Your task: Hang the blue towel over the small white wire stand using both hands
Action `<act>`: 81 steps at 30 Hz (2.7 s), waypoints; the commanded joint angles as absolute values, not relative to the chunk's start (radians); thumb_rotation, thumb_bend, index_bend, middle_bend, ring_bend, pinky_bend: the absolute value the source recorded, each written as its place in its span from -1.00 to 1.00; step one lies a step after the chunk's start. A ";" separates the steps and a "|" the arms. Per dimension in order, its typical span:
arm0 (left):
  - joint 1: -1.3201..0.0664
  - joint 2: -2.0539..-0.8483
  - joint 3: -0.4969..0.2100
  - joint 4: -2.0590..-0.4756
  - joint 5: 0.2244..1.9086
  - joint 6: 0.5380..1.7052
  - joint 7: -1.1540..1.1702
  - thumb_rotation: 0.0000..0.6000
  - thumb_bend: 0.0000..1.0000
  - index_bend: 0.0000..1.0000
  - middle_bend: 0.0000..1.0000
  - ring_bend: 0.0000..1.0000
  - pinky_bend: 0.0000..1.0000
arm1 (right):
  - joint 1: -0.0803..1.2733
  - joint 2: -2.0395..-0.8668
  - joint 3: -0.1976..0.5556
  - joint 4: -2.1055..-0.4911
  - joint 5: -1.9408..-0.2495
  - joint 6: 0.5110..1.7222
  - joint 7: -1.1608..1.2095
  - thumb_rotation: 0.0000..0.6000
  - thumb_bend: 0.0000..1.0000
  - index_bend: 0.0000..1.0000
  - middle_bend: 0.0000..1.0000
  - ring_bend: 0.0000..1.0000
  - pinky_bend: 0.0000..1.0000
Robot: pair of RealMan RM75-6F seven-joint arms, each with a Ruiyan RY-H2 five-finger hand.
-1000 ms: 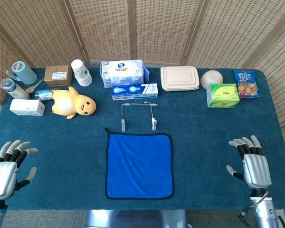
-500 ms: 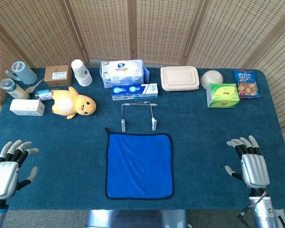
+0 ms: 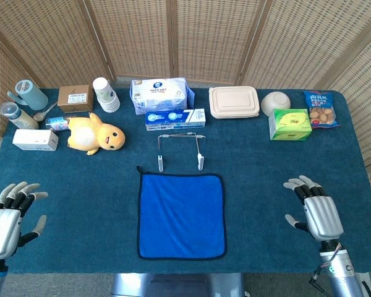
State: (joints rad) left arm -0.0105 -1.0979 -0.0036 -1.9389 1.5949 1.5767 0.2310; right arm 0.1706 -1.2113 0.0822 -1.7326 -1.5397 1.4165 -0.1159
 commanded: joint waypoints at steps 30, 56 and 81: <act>-0.040 -1.064 -0.012 -1.972 1.623 1.549 0.189 1.00 -0.26 -0.35 -0.53 -0.62 -0.76 | 0.432 -1.434 0.016 -1.532 -1.811 1.195 -0.056 1.00 -1.00 -0.47 -0.48 -0.69 -0.49; -0.059 -1.079 -0.017 -1.955 1.597 1.516 0.186 1.00 -0.26 -0.35 -0.53 -0.62 -0.76 | 0.600 -1.615 -0.009 -1.197 -1.874 1.174 0.084 1.00 -1.00 -0.47 -0.48 -0.74 -0.56; -0.065 -1.096 -0.017 -1.948 1.583 1.511 0.190 1.00 -0.26 -0.35 -0.54 -0.62 -0.76 | 0.684 -1.641 -0.046 -1.009 -1.863 1.186 0.179 1.00 -1.00 -0.45 -0.48 -0.74 -0.56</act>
